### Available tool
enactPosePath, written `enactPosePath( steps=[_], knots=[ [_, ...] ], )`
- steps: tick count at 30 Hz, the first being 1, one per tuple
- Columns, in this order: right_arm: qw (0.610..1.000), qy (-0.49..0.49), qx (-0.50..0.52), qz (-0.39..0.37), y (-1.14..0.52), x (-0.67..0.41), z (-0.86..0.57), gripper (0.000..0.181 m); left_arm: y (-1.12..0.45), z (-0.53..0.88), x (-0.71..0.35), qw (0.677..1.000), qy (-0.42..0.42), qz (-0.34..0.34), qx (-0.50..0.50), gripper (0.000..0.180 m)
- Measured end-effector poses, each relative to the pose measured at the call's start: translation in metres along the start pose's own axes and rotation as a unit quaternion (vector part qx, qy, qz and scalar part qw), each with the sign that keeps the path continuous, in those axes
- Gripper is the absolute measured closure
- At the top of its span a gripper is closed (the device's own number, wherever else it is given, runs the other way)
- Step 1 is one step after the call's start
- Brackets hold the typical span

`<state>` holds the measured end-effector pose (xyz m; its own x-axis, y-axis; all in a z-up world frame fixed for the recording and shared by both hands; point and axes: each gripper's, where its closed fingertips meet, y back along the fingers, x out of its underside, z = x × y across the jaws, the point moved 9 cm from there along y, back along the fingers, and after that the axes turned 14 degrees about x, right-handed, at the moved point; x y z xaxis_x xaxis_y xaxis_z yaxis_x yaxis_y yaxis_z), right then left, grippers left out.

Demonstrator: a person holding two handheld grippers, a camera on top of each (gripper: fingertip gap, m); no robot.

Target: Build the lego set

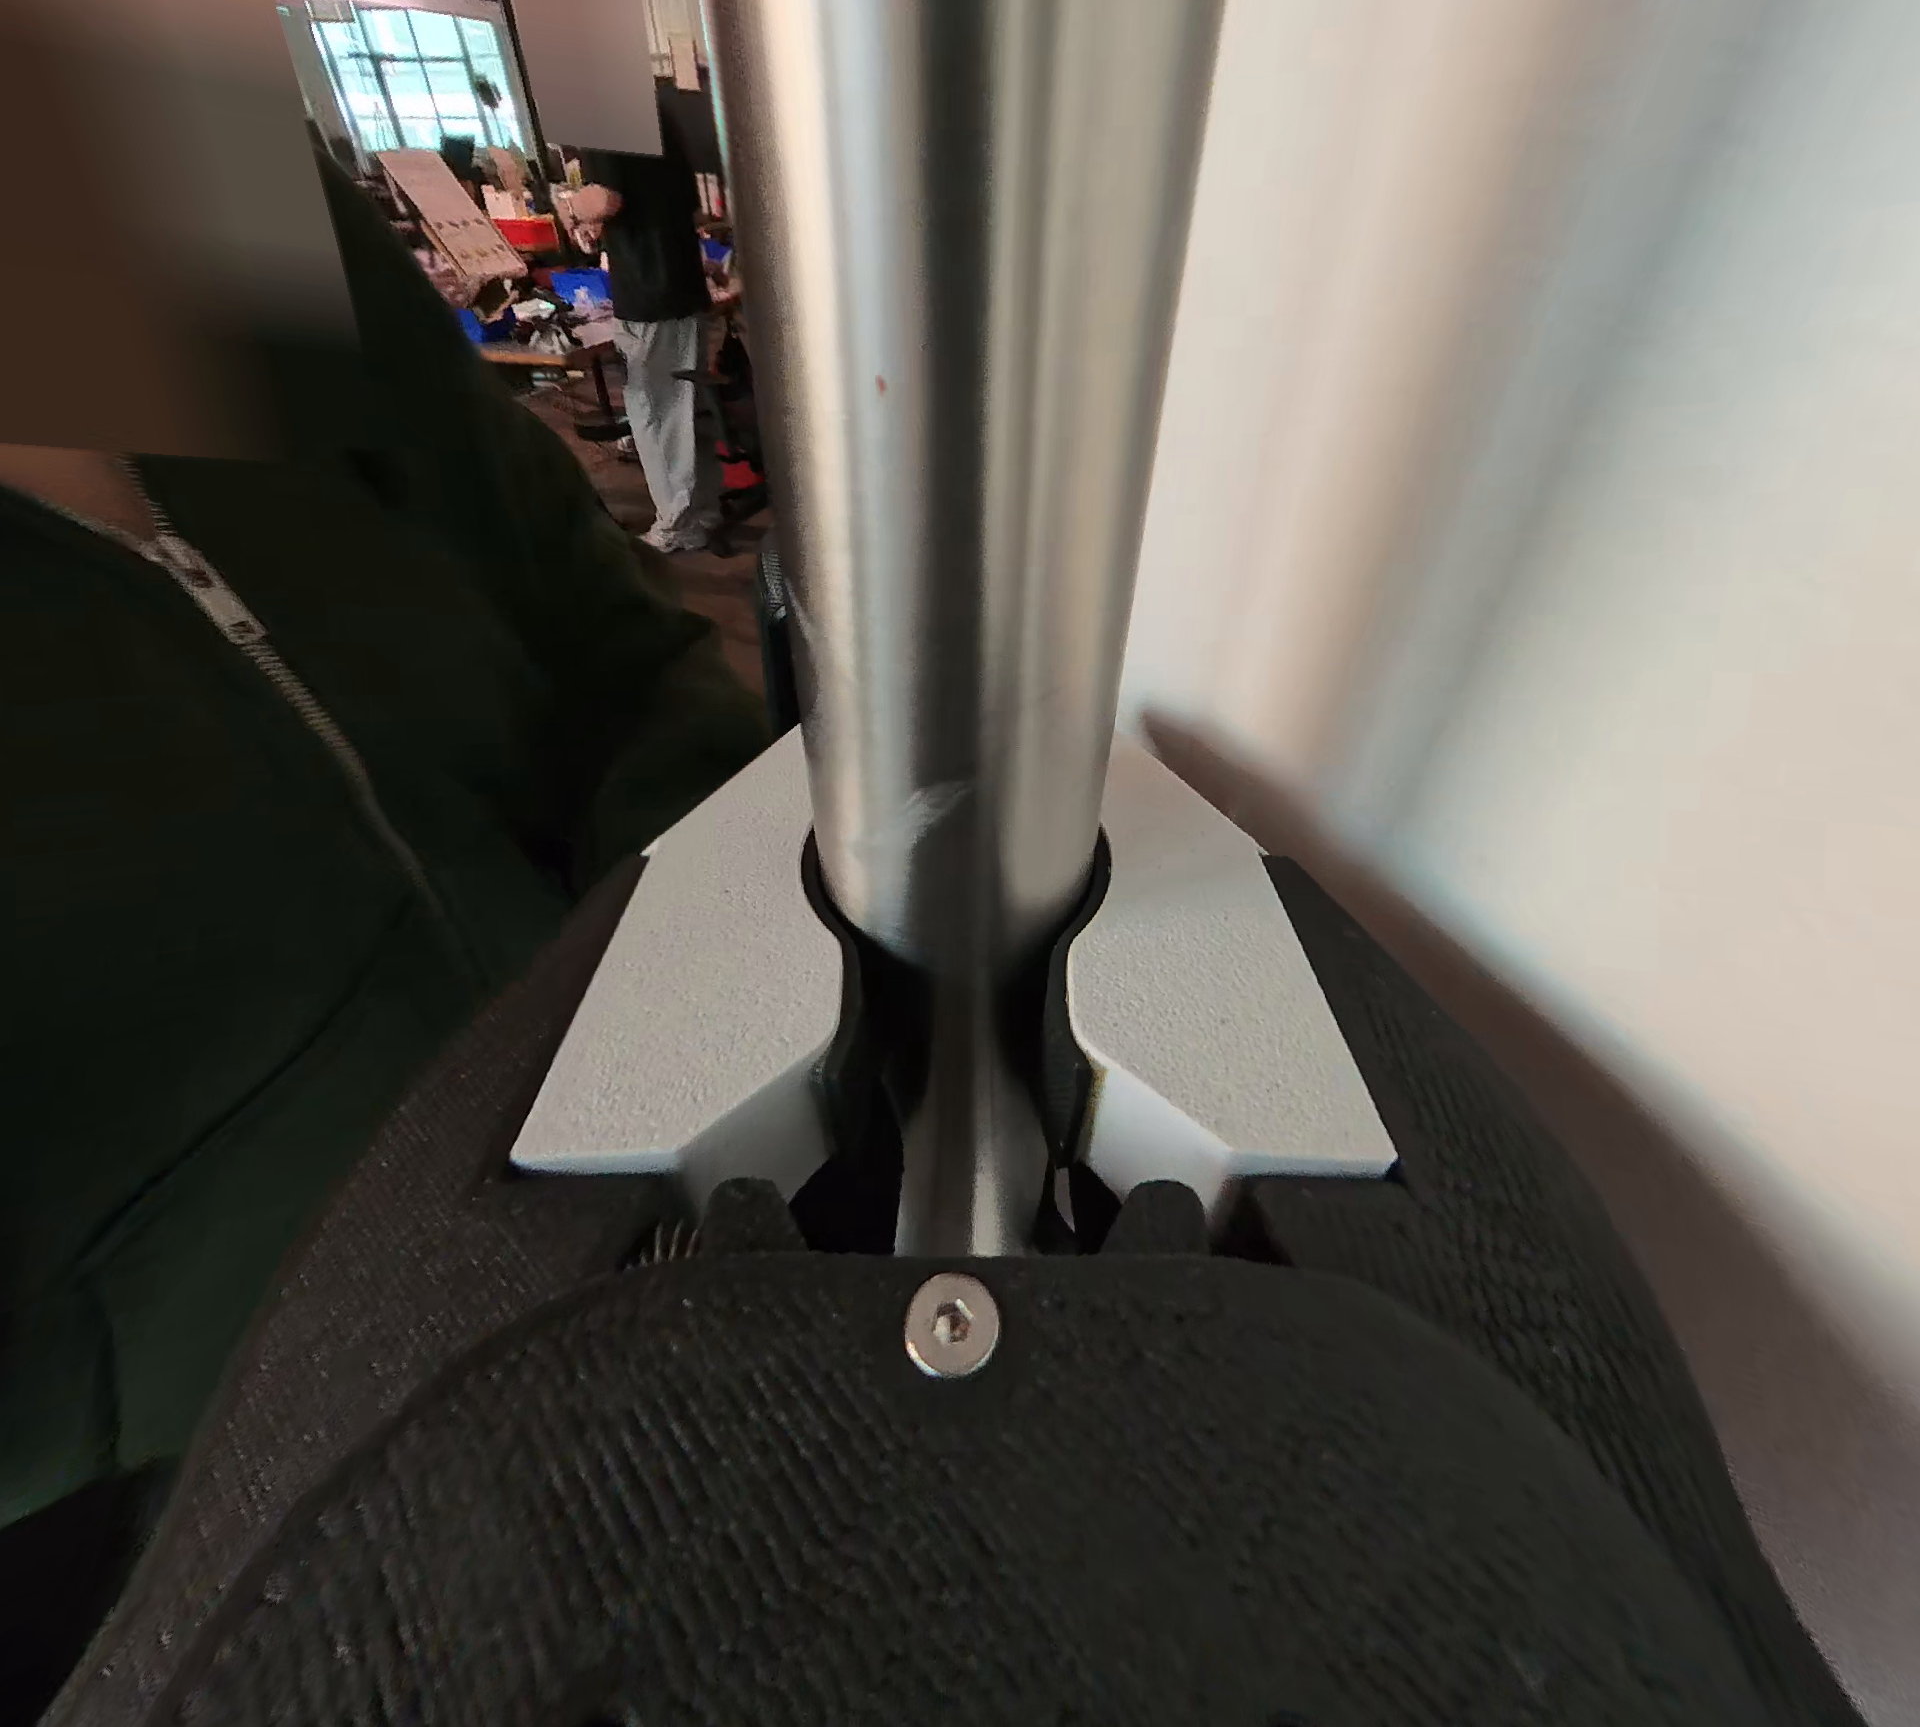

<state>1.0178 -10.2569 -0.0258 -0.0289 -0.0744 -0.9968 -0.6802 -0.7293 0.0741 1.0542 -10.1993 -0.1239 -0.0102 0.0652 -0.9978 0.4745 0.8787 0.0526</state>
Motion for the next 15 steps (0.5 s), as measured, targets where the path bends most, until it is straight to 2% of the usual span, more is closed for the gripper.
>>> enactPosePath(
  steps=[1,5,8,9,10,11,13,15],
  knots=[
    [1.000,-0.006,0.000,-0.007,0.010,0.002,0.012,0.150,-0.005,-0.015,-0.001,1.000,-0.005,0.007,0.005,0.142],
    [1.000,-0.017,0.002,-0.017,0.048,0.004,0.058,0.150,-0.006,-0.084,0.005,0.997,-0.056,0.051,-0.007,0.143],
    [0.999,-0.025,0.004,-0.027,0.076,0.007,0.088,0.150,0.018,-0.142,0.014,0.993,-0.106,0.033,0.035,0.144],
    [0.999,-0.028,0.002,-0.031,0.087,0.009,0.098,0.150,0.032,-0.161,0.017,0.988,-0.143,0.003,0.063,0.179],
    [0.999,-0.030,-0.002,-0.034,0.098,0.010,0.106,0.150,0.047,-0.174,0.016,0.984,-0.164,-0.041,0.052,0.178],
    [0.999,-0.032,-0.010,-0.036,0.107,0.011,0.115,0.150,0.061,-0.183,0.016,0.980,-0.183,-0.074,0.030,0.172],
    [0.998,-0.035,-0.024,-0.036,0.128,0.015,0.130,0.150,0.075,-0.187,0.013,0.975,-0.185,-0.115,-0.035,0.139],
    [0.998,-0.041,-0.026,-0.040,0.149,0.018,0.147,0.150,0.061,-0.183,0.012,0.985,-0.128,-0.099,-0.051,0.101]
  ],
)
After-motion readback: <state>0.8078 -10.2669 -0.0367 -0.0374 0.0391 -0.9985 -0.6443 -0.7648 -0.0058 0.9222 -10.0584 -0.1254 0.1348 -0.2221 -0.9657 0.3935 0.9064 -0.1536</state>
